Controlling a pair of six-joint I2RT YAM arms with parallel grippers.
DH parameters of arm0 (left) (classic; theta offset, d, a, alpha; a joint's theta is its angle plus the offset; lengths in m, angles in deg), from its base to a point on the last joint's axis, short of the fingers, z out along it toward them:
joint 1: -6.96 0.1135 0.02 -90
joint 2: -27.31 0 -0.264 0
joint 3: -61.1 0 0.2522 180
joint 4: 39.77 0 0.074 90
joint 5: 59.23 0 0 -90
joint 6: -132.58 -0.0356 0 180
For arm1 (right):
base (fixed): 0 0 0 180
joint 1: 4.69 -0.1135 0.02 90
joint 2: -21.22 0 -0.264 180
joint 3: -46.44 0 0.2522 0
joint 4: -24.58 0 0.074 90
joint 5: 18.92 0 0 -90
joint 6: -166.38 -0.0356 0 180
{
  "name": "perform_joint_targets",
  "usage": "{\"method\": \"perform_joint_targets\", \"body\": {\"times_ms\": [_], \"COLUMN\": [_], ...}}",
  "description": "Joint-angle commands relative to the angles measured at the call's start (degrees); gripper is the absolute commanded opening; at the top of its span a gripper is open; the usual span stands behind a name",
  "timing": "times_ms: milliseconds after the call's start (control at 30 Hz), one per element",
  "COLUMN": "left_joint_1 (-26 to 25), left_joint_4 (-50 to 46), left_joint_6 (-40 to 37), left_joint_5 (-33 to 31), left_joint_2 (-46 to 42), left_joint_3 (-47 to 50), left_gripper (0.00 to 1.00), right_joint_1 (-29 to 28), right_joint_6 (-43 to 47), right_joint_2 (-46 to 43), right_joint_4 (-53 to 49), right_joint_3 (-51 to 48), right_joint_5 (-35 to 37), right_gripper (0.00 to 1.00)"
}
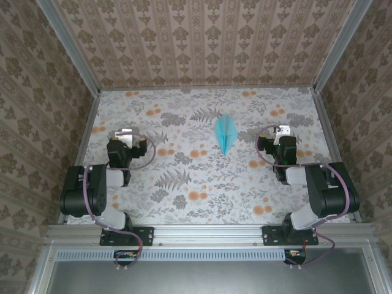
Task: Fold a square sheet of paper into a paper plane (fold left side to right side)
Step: Reset both arms
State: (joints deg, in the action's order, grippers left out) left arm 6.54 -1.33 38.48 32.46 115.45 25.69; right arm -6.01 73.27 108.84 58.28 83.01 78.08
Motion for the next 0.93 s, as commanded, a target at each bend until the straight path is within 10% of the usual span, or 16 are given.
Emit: {"method": "perform_joint_targets", "body": {"times_ms": [0,900], "left_joint_1": [0.5,-0.5], "left_joint_4": [-2.6,-3.7], "left_joint_6": [2.0,1.0], "left_joint_5": [-1.4,-2.1], "left_joint_2": [-0.1,-0.2], "left_joint_3": [-1.2,-1.7], "left_gripper": [1.0,1.0], "right_joint_1": [0.2,0.0], "right_joint_6": [0.7,0.8], "right_joint_2": [0.0,0.0], "right_joint_4": [1.9,1.9], "right_joint_3": [0.3,0.3], "right_joint_5": [-0.9,-0.7], "right_gripper": [1.0,1.0]}}
